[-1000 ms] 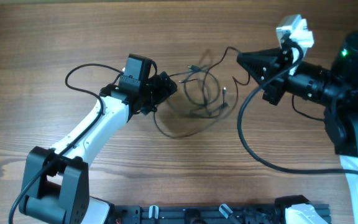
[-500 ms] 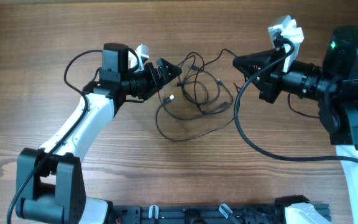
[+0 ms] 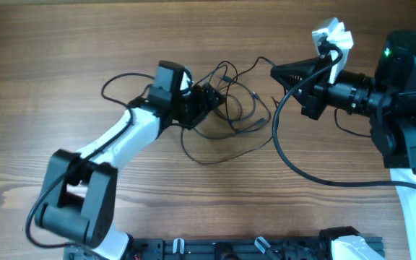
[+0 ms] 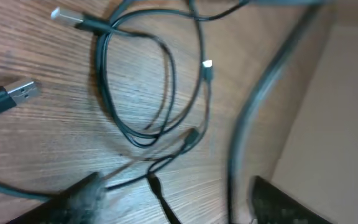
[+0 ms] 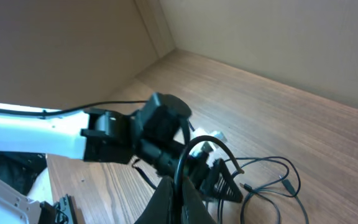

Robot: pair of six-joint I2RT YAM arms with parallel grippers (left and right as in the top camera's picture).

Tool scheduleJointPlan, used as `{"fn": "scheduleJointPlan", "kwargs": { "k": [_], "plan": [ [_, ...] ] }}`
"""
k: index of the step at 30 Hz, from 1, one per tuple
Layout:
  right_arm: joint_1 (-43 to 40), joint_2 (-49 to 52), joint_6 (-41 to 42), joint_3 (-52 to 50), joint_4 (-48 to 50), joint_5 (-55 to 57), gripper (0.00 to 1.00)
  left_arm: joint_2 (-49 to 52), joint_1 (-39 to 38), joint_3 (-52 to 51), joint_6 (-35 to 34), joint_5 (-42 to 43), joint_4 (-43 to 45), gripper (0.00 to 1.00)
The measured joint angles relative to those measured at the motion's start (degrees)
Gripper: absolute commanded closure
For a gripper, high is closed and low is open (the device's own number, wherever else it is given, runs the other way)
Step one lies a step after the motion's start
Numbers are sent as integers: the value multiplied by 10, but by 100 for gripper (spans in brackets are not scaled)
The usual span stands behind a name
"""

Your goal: Untangle cables

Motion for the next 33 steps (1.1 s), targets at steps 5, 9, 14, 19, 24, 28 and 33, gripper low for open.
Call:
{"fn": "scheduleJointPlan", "kwargs": {
  "k": [5, 9, 14, 19, 24, 28, 33],
  "plan": [
    [0, 0, 9, 0, -9, 18, 96, 8, 7, 0, -15, -5, -2, 96],
    [0, 0, 66, 0, -49, 163, 96, 8, 45, 0, -7, -7, -48, 96],
    [-40, 7, 194, 0, -109, 418, 96, 8, 133, 0, 39, -59, -185, 96],
    [-138, 42, 268, 0, -127, 532, 96, 8, 237, 0, 64, -120, -258, 96],
    [-215, 105, 289, 0, -149, 560, 96, 8, 265, 0, 86, -131, -271, 96],
    [-236, 157, 289, -1, -166, 562, 96, 8, 257, 0, 92, -135, -271, 96],
    [-238, 203, 287, -1, -174, 563, 96, 8, 232, 0, 94, -136, -270, 96]
  ]
}}
